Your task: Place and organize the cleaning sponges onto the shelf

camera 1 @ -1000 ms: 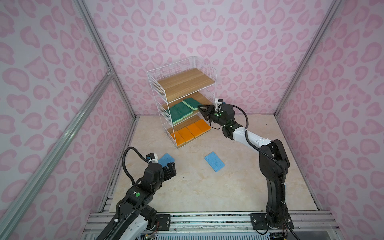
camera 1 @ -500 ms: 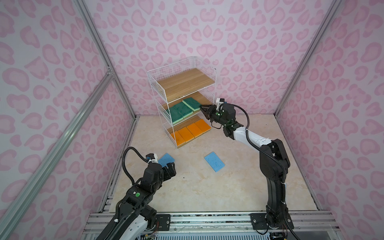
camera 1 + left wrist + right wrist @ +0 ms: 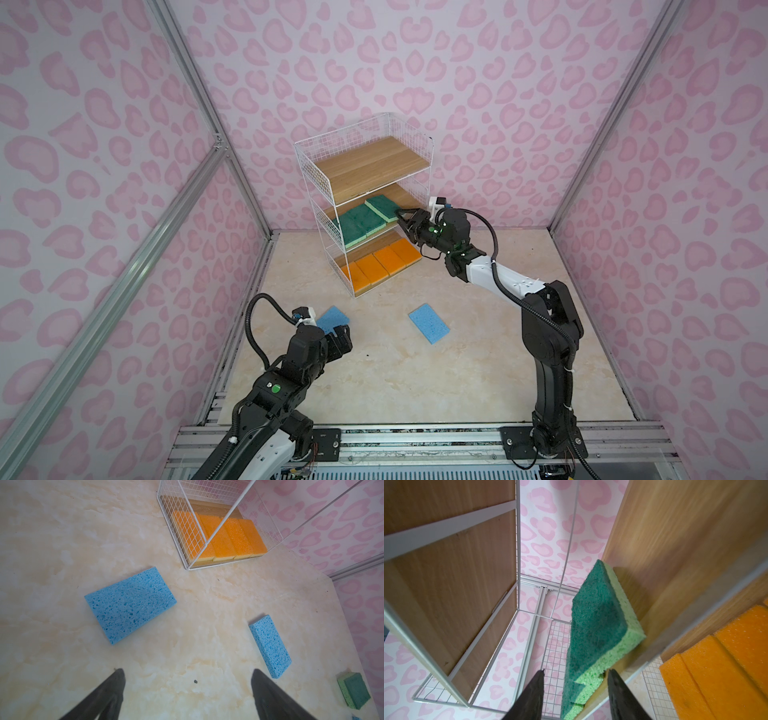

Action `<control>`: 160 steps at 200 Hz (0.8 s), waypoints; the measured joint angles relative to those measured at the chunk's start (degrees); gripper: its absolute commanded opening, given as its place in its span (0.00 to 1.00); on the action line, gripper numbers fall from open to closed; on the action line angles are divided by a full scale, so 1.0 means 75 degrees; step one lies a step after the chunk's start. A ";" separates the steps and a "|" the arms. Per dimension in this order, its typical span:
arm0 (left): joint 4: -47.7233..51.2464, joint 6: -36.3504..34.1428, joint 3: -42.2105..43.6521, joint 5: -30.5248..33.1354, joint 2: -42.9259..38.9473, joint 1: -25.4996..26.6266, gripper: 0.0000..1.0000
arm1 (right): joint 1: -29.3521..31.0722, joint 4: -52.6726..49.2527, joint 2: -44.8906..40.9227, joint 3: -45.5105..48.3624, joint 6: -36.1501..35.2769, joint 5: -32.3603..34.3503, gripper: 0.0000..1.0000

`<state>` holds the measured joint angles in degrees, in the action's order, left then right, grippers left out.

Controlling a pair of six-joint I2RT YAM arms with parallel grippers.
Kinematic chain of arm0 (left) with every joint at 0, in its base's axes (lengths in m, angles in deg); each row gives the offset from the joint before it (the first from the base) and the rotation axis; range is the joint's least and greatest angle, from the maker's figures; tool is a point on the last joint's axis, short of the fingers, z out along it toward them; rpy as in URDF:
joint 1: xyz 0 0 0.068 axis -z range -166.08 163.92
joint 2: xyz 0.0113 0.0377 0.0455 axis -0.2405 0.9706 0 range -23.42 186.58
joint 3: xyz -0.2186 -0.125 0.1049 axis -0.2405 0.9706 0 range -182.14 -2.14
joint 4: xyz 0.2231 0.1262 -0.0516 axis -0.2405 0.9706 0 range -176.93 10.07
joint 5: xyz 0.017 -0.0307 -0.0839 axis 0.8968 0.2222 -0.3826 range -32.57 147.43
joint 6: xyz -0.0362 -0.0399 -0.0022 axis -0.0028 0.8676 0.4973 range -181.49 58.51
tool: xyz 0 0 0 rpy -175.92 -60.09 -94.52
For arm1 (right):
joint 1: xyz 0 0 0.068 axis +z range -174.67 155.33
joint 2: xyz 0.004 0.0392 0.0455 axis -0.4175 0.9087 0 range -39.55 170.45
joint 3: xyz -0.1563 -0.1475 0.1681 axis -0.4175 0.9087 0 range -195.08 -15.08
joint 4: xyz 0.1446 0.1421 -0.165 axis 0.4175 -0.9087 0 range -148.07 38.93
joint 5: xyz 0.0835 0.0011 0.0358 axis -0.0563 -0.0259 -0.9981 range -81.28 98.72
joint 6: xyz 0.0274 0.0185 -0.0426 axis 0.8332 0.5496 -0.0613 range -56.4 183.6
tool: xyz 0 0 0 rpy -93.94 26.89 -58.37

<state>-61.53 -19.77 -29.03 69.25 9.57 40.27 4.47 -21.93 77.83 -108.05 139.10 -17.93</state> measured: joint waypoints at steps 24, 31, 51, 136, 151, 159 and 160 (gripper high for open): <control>0.0006 -0.0035 0.0000 0.0000 -0.0052 0.0000 0.96 | 0.0029 0.0152 0.0111 0.0026 0.0128 0.0000 0.53; 0.0009 -0.0052 0.0000 0.0003 -0.0073 0.0000 0.96 | 0.0035 0.0163 0.0134 0.0026 0.0204 0.0003 0.53; 0.0026 -0.0052 0.0000 0.0006 -0.0087 0.0000 0.96 | 0.0050 0.0169 0.0221 -0.0076 0.0248 0.0006 0.53; 0.0035 -0.0111 0.0009 0.0029 -0.0140 -0.0006 0.96 | 0.0070 0.0207 0.0595 -0.0560 0.0431 0.0006 0.50; 0.0038 -0.0111 0.0041 0.0029 -0.0187 -0.0006 0.96 | 0.0070 0.0192 0.0635 -0.0595 0.0452 0.0009 0.44; 0.0041 -0.0111 0.0055 0.0029 -0.0189 -0.0006 0.96 | 0.0067 0.0184 0.0664 -0.0618 0.0452 0.0012 0.41; 0.0041 -0.0111 0.0055 0.0029 -0.0192 -0.0006 0.96 | 0.0067 0.0184 0.0670 -0.0624 0.0452 0.0012 0.40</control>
<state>-61.22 -20.60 -28.62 69.47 8.13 40.22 4.97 -20.55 82.86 -112.72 142.49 -17.84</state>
